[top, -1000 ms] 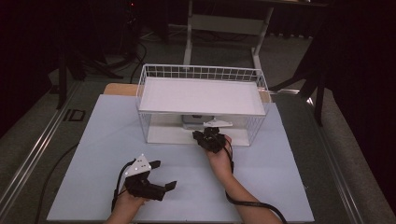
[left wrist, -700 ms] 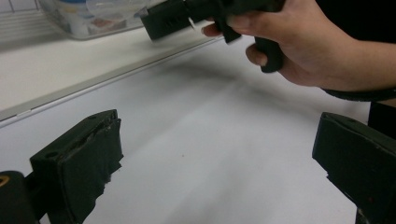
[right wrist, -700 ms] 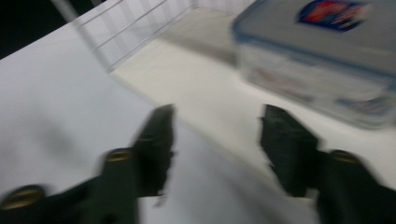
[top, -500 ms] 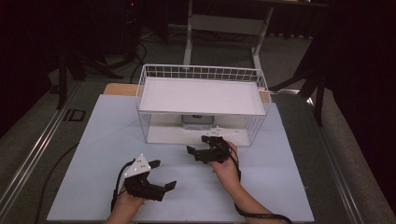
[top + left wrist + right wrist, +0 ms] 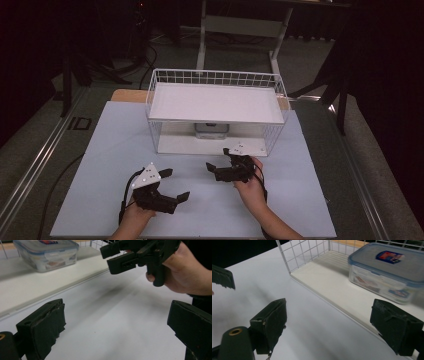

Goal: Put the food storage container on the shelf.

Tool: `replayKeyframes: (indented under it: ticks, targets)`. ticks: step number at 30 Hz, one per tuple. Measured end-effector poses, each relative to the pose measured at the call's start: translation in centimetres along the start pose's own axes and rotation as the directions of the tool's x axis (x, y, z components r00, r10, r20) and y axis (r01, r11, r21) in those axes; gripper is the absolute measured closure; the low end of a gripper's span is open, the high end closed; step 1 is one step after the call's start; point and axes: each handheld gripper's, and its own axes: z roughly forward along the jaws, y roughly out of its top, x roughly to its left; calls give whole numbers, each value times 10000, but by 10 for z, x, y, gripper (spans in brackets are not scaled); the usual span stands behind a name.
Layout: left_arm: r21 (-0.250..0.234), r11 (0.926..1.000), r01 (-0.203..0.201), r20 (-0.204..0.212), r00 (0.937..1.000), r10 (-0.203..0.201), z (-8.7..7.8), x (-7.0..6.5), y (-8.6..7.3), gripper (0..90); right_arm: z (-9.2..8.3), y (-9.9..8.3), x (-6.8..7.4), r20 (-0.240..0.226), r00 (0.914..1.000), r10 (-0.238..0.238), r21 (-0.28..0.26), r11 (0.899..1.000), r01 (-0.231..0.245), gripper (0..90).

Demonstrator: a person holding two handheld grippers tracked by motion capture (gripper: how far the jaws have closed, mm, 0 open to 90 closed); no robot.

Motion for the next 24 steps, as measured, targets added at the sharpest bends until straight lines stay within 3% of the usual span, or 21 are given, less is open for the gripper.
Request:
replayKeyframes:
  ticks: [1, 7, 10, 19, 24]
  targets:
    - [38, 9998, -188, -6, 9998, 188, -2, -1, 4, 25, -5, -1, -1, -20, 10000, 25, 12, 10000, -25, 139]
    - [41, 9997, -241, 30, 9997, 241, -4, -1, 5, 25, -18, -4, -4, -103, 9998, 154, -87, 9998, -155, 139]
    - [128, 9991, -394, 45, 9992, 393, -8, -1, 4, 24, -33, -8, -5, -180, 9998, 121, -128, 9998, -123, 139]
    - [122, 9995, -294, 77, 9995, 293, -21, 5, 0, 24, -60, -15, -5, -184, 9998, -8, -388, 9992, 1, 138]
    - [70, 9990, -449, 100, 9989, 448, -29, 8, -2, 25, -78, -21, -6, -178, 9998, 22, -539, 9985, -32, 138]
